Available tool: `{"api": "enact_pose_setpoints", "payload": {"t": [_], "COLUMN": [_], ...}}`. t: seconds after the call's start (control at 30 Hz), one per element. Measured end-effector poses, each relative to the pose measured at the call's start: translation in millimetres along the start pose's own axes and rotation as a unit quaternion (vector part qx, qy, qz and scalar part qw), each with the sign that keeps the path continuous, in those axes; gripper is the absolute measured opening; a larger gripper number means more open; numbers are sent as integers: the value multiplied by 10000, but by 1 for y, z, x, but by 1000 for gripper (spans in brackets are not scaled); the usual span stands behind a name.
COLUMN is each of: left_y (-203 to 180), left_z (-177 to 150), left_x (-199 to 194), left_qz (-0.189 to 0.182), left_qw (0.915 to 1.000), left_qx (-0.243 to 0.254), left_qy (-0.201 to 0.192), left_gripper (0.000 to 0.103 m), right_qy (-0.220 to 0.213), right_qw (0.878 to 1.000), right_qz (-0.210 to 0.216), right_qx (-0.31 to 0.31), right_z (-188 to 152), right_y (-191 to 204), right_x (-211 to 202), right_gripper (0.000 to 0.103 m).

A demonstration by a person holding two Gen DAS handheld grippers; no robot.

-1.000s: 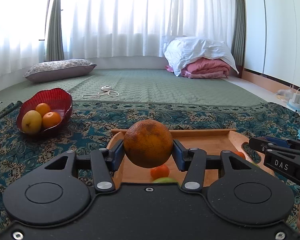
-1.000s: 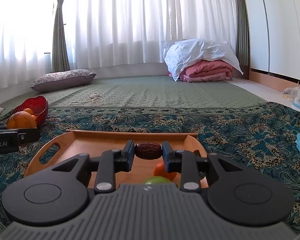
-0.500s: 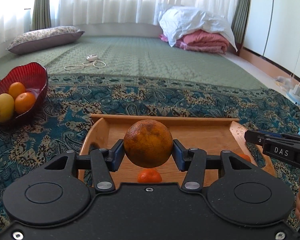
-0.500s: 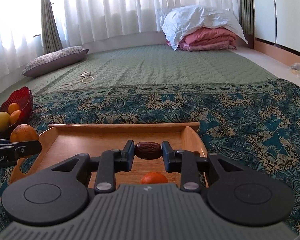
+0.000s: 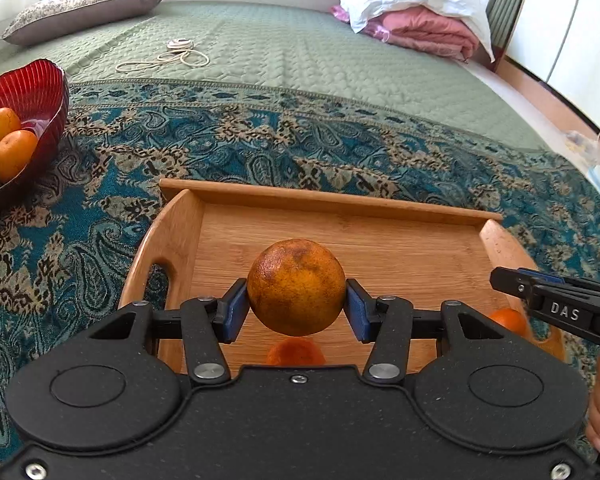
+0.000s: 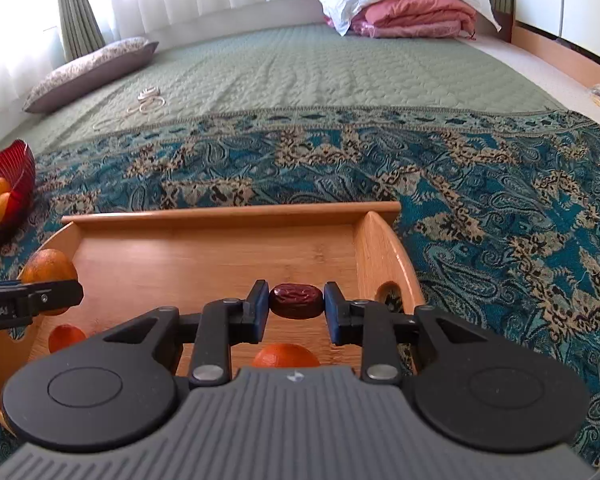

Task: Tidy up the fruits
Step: 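Carry the date with the right tool over the tray while the left carries the large orange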

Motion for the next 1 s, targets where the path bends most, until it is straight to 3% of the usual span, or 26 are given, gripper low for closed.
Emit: {"api": "enact_pose_setpoints", "payload": {"t": [0.33, 1.0], "left_y": [0, 5], "left_z": [-2, -3], "left_x": [18, 30], "left_qz": [216, 296], "left_qw": [9996, 9994], "left_qx": [101, 42], "left_qy": [151, 189], "left_gripper": [48, 48], "right_qy": [208, 392], "right_qw": [9998, 9991], "right_qz": [-62, -129], "right_qx": [-49, -26], "right_z": [-2, -5], "right_y": [4, -1], "right_x": [13, 26], "right_gripper": [34, 34]}}
Point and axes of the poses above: each gripper's, at about its wrist camera, not at the fingertips, and x roughly the way its jaws point, y to its left, z to its top, the point moved 4 cm from there along x, roughly the way its jaws point, and after that the axes turned 3 degrees about -x, right-handed, at the moved point
